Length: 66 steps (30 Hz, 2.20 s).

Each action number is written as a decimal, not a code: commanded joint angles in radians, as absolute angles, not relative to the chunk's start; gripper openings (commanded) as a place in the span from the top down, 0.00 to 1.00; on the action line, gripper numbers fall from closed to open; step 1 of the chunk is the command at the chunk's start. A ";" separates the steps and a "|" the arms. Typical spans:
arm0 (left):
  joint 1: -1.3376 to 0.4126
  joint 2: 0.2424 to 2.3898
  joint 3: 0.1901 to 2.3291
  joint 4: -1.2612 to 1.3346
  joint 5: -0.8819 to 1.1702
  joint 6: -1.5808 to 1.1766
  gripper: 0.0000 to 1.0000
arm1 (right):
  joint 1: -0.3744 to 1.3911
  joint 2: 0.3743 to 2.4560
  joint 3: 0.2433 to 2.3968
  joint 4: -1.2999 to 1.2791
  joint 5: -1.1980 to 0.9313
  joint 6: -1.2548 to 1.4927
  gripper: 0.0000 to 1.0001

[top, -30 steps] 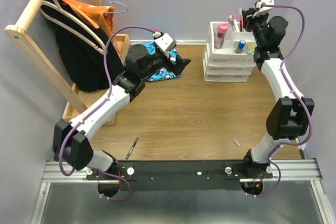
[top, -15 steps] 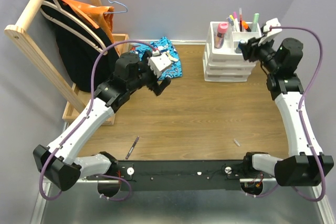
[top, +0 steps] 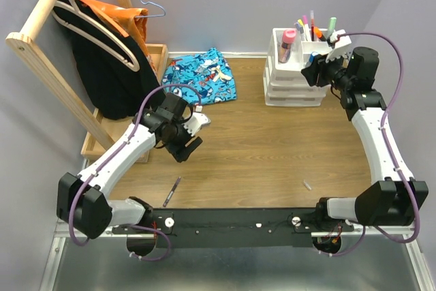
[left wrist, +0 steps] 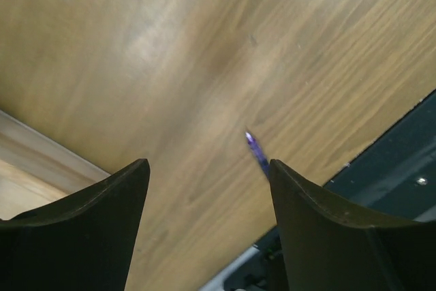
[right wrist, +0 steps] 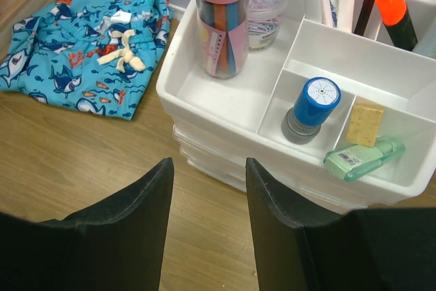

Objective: Sort the stationery into containers
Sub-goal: Move the pen to the center of the board.

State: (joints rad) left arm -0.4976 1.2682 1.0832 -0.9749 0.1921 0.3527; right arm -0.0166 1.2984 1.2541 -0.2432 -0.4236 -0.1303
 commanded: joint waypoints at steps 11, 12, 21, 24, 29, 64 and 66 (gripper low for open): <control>-0.508 1.454 1.068 -1.121 0.081 0.230 0.35 | -0.020 1.371 1.367 -0.322 -0.495 -0.166 0.46; -0.506 1.453 1.065 -1.132 0.083 0.239 0.37 | -0.020 1.371 1.365 -0.327 -0.491 -0.170 0.46; -0.518 1.439 0.859 -1.142 0.150 0.345 0.46 | -0.020 1.368 1.365 -0.354 -0.483 -0.199 0.46; -0.520 1.437 0.861 -1.127 0.161 0.345 0.45 | -0.020 1.377 1.365 -0.356 -0.479 -0.206 0.46; -0.520 1.477 0.870 -1.127 0.173 0.353 0.45 | -0.020 1.410 1.373 -0.344 -0.495 -0.184 0.46; -0.629 1.697 0.894 -1.069 0.066 0.288 0.53 | -0.020 1.402 1.351 -0.316 -0.480 -0.238 0.46; -0.646 1.704 0.899 -1.063 0.060 0.287 0.53 | -0.020 1.399 1.351 -0.318 -0.480 -0.247 0.46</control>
State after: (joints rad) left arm -0.6174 1.6817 0.8921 -1.0962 0.1165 0.3042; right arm -0.0170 1.4284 1.3685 -0.3313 -0.4770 -0.2184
